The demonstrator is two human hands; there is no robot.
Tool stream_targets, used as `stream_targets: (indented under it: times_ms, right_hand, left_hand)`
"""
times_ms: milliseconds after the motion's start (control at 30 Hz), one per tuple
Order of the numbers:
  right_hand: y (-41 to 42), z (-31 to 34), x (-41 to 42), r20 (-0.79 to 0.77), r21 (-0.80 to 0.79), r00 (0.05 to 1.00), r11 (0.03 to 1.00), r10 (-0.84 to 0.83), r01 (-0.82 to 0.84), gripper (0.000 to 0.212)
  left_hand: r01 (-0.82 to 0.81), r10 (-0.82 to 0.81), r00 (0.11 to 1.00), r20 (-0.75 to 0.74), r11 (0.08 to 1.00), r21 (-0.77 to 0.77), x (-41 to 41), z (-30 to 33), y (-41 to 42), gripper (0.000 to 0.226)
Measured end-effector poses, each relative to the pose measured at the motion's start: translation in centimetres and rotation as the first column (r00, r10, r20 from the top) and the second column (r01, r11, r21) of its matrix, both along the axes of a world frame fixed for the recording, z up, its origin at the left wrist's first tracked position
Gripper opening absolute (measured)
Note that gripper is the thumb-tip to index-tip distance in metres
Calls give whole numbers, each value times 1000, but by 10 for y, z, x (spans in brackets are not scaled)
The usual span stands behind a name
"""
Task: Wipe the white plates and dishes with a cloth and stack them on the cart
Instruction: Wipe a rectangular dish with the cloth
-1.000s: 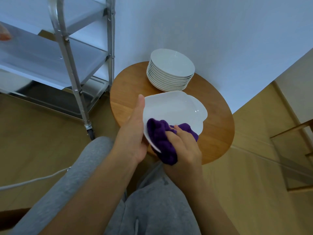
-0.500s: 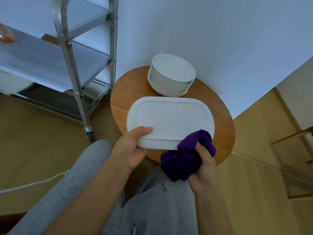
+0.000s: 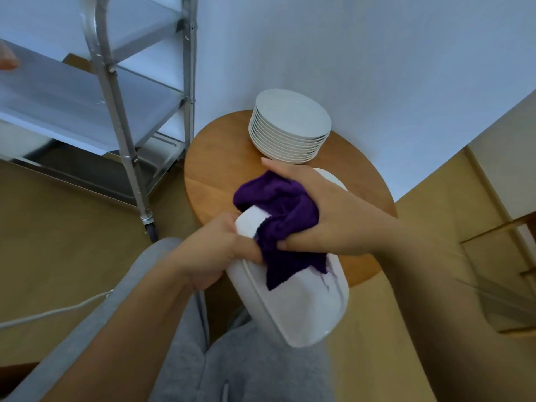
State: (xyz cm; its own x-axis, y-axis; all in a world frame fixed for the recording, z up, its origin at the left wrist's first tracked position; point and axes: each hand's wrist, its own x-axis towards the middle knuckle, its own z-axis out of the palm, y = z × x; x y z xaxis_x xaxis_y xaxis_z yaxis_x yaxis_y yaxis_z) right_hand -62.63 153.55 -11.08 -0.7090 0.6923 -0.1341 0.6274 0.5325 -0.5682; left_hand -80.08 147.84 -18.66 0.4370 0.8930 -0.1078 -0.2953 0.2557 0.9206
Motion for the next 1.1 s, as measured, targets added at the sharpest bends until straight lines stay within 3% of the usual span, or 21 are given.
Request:
stream_targets:
  times_ms: [133, 367, 500, 567, 633, 767, 900, 967, 1033, 1100]
  right_hand:
    - [4, -6, -5, -127, -215, 989, 975, -80, 51, 92]
    - [4, -3, 7, -264, -298, 952, 952, -155, 72, 87]
    - [-1, -12, 31, -339, -323, 899, 932, -277, 166, 78]
    - [-7, -25, 39, -404, -358, 829, 901, -387, 247, 82]
    - [-16, -45, 40, -502, -401, 699, 853, -510, 335, 87]
    - [-35, -73, 32, -629, -535, 275, 662, -727, 525, 92]
    - [-50, -89, 8, -595, -696, -166, 401, -786, 596, 96]
    - [-58, -95, -10, -574, -765, -344, 337, -743, 548, 89]
    - [-58, -93, -18, -579, -791, -461, 327, -672, 517, 84]
    - [-49, -84, -9, -623, -764, -426, 394, -656, 511, 76]
  left_hand:
    - [-34, 36, 999, -35, 998, 45, -14, -1, -3, 47]
    - [-24, 16, 991, 134, 998, 56, -11, 1, -2, 41]
    - [-261, 257, 921, 291, 965, -25, -20, 3, 0, 45]
    - [-354, 339, 884, 322, 935, -14, -22, 5, 0, 42]
    - [-376, 360, 875, 323, 927, -15, -18, 6, -2, 41]
    - [-447, 454, 820, 347, 888, -106, -8, 3, -2, 38]
    - [-522, 588, 698, 409, 809, -271, 10, 0, -1, 39]
    - [-548, 614, 674, 411, 789, -278, 19, 2, 0, 37]
    - [-532, 574, 705, 418, 817, -225, 21, 5, 1, 34]
    - [-453, 487, 758, 434, 872, -187, 11, 5, 3, 30]
